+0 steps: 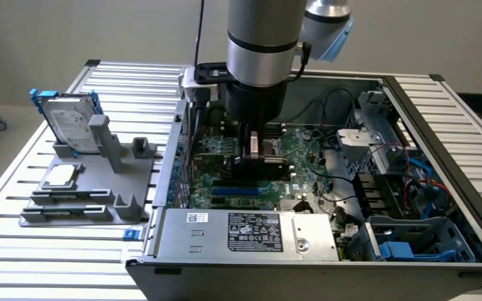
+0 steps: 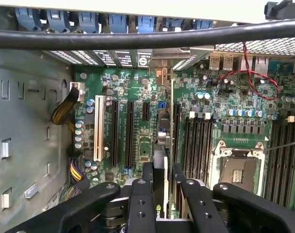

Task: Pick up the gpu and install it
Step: 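Insert the gpu into the slot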

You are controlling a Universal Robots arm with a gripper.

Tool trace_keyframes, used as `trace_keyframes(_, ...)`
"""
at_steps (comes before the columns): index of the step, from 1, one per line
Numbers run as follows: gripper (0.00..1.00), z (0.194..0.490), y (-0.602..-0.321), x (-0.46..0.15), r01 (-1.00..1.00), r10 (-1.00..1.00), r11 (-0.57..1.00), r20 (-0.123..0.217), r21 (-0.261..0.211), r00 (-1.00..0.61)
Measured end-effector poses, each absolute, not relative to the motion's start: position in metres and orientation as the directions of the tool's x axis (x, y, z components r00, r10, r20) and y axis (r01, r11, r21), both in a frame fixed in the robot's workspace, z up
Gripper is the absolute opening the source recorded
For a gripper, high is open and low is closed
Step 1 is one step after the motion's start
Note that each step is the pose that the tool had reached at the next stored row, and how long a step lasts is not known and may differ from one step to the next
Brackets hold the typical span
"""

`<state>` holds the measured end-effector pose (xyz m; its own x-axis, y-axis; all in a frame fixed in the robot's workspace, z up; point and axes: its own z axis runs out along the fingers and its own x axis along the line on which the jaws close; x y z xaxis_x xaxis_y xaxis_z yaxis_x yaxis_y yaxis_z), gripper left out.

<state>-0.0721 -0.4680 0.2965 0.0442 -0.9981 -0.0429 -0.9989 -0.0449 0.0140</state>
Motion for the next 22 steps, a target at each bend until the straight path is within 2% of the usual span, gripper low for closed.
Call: trace_keyframes(22, 0.27, 0.283, -0.468, -0.079, -1.000, -0.999, -0.014, -0.044, 0.013, 0.013)
